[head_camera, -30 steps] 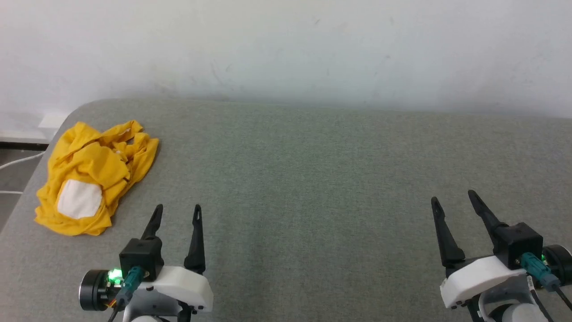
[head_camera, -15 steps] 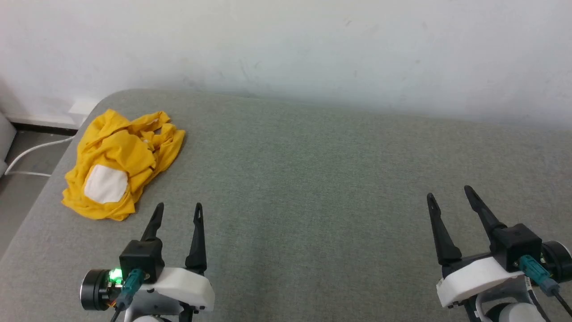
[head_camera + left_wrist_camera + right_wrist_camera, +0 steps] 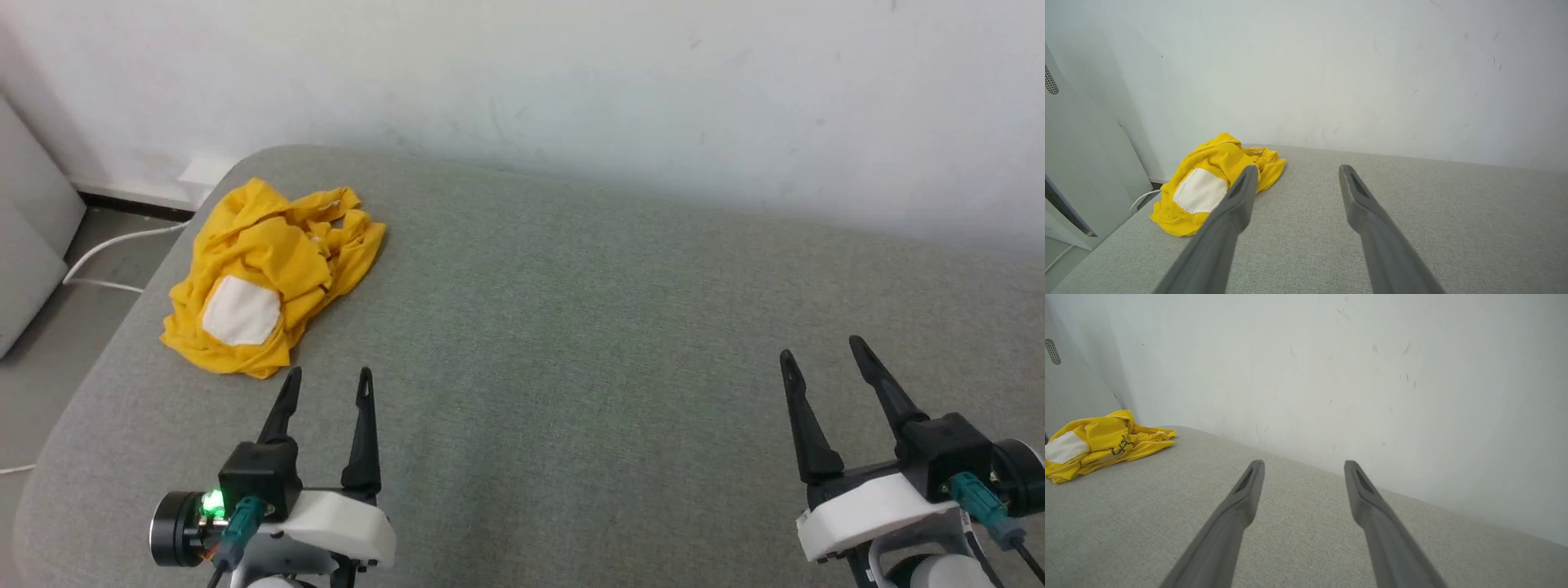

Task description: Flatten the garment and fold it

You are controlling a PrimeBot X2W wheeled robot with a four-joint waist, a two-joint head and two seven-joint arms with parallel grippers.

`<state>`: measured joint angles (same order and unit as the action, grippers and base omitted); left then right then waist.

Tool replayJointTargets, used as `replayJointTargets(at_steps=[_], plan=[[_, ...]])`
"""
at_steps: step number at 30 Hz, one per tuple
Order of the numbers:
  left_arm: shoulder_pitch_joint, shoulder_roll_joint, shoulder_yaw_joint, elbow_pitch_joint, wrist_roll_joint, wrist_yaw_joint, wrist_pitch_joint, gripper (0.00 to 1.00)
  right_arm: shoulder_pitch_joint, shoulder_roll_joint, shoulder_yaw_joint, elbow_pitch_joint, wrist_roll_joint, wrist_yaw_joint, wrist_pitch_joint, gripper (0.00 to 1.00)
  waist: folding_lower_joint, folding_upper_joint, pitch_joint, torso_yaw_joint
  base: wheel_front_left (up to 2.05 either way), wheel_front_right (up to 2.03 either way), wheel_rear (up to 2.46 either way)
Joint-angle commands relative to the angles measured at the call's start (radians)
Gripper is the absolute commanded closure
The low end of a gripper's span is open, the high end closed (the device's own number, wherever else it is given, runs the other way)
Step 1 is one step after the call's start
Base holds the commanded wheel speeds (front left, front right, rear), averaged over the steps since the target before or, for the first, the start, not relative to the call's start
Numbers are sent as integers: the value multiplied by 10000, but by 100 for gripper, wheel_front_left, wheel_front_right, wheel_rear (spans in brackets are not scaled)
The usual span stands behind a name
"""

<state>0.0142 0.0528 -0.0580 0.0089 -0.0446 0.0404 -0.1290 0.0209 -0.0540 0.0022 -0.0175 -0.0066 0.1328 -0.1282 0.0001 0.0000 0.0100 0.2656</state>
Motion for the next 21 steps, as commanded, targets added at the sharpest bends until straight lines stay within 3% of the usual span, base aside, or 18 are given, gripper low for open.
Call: replayJointTargets(at_steps=[1, 21], plan=[[72, -14, -31, -30, -59, 80, -127, 0, 47, 20, 26, -22, -8, -11, -135, 0, 0, 0, -1, 149, 0, 0, 0], [109, -18, -206, -17, -189, 209, -523, 0, 111, 26, 195, 141, -151, -14, -532, 0, 0, 0, 38, 905, 0, 0, 0]])
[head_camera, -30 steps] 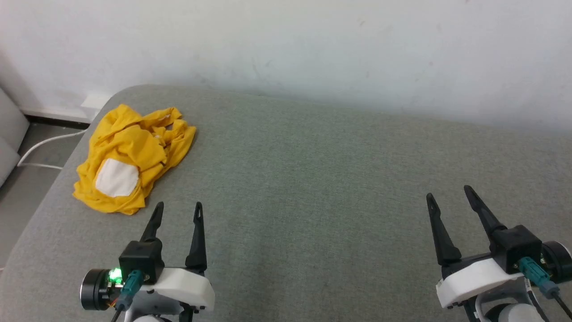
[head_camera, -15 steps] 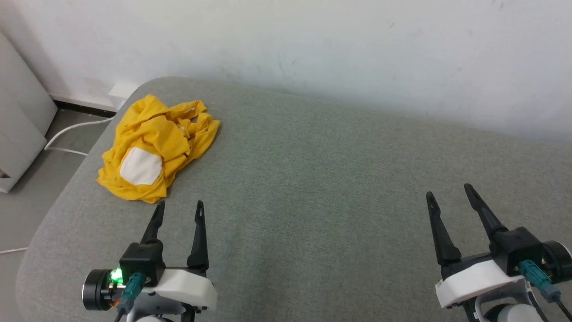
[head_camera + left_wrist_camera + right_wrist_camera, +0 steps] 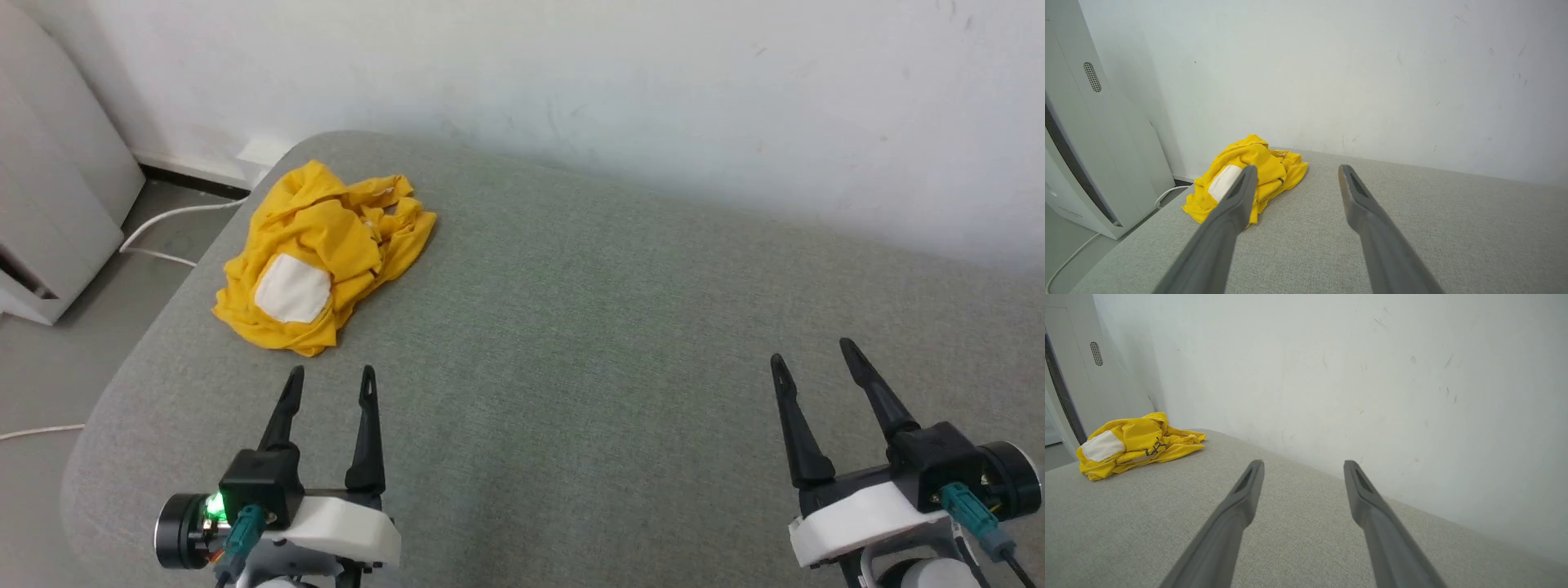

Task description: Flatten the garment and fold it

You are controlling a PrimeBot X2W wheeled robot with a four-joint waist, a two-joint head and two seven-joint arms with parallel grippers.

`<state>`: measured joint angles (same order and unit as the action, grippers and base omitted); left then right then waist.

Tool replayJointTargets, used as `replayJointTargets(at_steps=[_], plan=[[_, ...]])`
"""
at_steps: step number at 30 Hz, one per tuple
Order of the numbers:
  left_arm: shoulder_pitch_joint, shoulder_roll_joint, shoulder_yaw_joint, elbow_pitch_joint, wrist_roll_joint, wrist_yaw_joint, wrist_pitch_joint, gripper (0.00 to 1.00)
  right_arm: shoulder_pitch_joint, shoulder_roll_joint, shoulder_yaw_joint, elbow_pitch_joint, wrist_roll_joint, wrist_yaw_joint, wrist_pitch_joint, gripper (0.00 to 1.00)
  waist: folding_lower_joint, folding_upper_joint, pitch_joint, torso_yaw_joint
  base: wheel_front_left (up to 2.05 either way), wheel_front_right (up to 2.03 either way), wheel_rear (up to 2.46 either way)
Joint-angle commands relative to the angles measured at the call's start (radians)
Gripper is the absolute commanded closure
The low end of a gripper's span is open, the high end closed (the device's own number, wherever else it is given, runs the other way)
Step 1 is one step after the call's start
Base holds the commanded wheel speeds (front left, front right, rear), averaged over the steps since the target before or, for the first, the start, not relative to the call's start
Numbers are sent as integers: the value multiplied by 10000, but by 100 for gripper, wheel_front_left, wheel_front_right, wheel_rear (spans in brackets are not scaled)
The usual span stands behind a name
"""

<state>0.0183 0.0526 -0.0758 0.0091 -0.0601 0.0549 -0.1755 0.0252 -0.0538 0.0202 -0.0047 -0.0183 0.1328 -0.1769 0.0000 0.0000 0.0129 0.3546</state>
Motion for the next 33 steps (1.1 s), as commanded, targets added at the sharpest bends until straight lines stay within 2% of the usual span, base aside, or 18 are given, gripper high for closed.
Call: replayJointTargets(at_steps=[1, 33], plan=[[67, -16, -42, -18, -42, 74, -78, 0, 67, 24, 25, 20, -49, -15, -66, 0, 0, 0, 13, 55, 0, 0, 0], [26, -23, -484, -51, -384, 445, -747, 0, 32, 34, 10, 239, -163, -20, -733, 0, 0, 0, 339, 1306, 0, 0, 0]])
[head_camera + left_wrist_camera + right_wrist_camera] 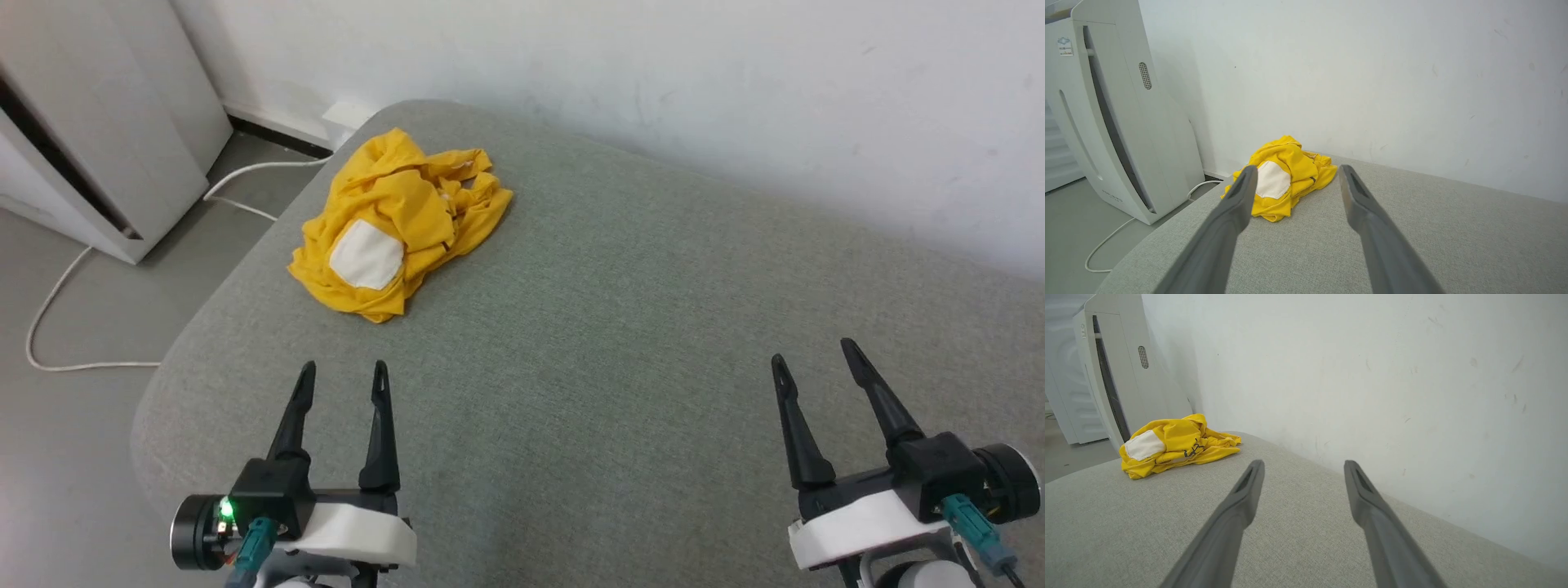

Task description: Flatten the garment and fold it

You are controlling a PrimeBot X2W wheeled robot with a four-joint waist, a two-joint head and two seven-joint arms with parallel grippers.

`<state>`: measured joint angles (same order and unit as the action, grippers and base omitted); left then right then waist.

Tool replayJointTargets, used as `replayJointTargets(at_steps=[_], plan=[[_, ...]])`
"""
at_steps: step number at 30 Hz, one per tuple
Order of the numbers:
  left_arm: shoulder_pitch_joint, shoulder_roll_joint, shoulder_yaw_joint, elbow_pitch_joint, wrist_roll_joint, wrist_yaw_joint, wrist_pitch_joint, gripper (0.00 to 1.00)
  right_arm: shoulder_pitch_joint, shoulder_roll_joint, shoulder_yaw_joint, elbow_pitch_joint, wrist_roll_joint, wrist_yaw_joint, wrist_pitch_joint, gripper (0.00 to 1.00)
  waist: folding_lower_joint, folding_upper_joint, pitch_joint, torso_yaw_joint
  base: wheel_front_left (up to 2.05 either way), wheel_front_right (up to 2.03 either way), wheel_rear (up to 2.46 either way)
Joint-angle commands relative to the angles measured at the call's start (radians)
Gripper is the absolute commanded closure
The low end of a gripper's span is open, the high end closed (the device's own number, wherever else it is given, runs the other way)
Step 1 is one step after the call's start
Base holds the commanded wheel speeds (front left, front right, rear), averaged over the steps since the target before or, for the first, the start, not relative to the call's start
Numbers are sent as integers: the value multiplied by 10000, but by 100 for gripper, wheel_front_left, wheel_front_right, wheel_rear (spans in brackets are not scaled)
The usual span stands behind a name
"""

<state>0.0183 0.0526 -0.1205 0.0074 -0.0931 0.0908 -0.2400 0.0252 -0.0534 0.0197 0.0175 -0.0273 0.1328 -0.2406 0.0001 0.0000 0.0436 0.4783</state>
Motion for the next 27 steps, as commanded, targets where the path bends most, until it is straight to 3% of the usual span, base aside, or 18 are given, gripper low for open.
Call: replayJointTargets(at_steps=[1, 17, 23, 27], plan=[[21, -23, -55, -35, -68, 101, -123, 0, 37, 31, 23, 13, -74, -20, -118, 0, -1, 0, 43, 112, 0, 0, 0], [-21, -24, -161, -50, -104, 155, -218, 0, 8, 32, -21, 22, -179, -21, -212, 0, -1, 0, 213, 294, 0, 0, 0], [-663, -7, -13, 493, -409, -197, -218, 0, -202, 32, 63, -159, -495, -21, -212, 0, -1, 0, 786, -52, 0, 0, 0], [-1917, 325, 175, 1443, -565, -551, -101, 0, -489, 32, 66, -468, -735, -21, -212, 0, -1, 0, 1551, -499, 0, 0, 0]])
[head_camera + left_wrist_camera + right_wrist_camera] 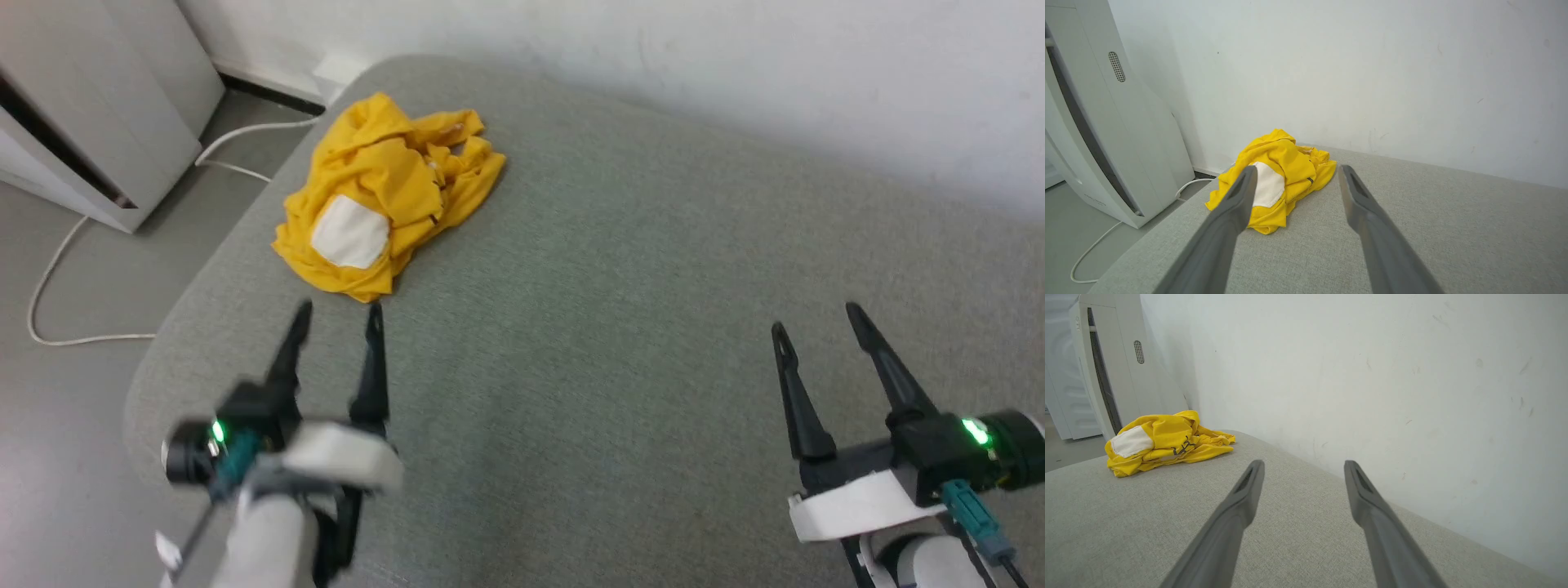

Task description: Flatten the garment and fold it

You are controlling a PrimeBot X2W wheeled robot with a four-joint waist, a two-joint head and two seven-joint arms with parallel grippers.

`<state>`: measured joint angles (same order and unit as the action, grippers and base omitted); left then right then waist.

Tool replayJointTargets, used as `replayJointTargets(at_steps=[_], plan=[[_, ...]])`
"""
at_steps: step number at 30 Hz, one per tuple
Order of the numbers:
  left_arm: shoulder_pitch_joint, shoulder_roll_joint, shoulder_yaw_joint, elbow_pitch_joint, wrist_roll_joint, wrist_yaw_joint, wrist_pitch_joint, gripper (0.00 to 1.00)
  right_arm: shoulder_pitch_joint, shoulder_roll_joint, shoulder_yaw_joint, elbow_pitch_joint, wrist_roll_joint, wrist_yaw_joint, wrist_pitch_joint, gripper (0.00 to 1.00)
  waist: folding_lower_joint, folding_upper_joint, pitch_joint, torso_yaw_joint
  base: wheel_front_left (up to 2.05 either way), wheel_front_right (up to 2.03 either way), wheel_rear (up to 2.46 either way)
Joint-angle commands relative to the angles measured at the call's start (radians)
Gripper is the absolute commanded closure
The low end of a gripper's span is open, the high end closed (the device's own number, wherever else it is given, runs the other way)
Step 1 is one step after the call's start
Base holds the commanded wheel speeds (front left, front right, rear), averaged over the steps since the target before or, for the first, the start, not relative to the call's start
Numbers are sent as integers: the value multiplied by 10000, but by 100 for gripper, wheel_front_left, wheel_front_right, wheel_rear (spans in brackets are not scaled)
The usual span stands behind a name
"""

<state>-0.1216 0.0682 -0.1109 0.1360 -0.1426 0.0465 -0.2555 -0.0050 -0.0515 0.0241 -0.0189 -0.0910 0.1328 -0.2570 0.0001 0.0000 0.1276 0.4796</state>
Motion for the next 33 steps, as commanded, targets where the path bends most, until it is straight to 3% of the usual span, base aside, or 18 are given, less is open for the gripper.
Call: replayJointTargets(at_steps=[1, 7, 14, 21, 30, 31, 32, 33], plan=[[-931, 286, 115, 379, -135, -230, 246, 0, -263, -4, 85, -194, -145, -21, -47, 0, -1, 0, 911, -627, 0, 0, 0], [-3349, 1182, 417, 1497, -734, -1044, 2138, 0, -599, -159, 637, -766, -227, -21, -47, 0, -1, 0, 2157, -1391, 0, 0, 0], [-5559, 2665, 160, 2904, -1385, -1651, 5674, 0, -982, -200, 1242, -1759, -193, -21, -47, 0, -1, 0, 3530, -2105, 0, 0, 0], [-6821, 3952, -57, 3893, -2655, -1763, 8417, 0, -1219, -178, 1614, -2331, -37, -21, -47, 0, -1, 0, 4238, -2672, 0, 0, 0], [-6620, 4618, -436, 4380, -4318, -1769, 11682, 0, -1304, -105, 1523, -2463, 75, -21, -47, 0, -1, 0, 4425, -2983, 0, 0, 0], [-6537, 4680, -460, 4315, -4508, -1770, 11861, 56, -1304, -94, 1477, -2457, 103, -21, -47, 0, -1, 0, 4408, -2988, 0, 0, 0], [-6464, 4714, -439, 4259, -4696, -1770, 11974, 100, -1299, -85, 1436, -2434, 130, -21, -47, 0, -1, 0, 4364, -2977, 0, 0, 0], [-6401, 4729, -360, 4213, -4855, -1770, 11989, 100, -1291, -78, 1402, -2396, 147, -21, -47, 0, -1, 0, 4304, -2966, 0, 0, 0]])
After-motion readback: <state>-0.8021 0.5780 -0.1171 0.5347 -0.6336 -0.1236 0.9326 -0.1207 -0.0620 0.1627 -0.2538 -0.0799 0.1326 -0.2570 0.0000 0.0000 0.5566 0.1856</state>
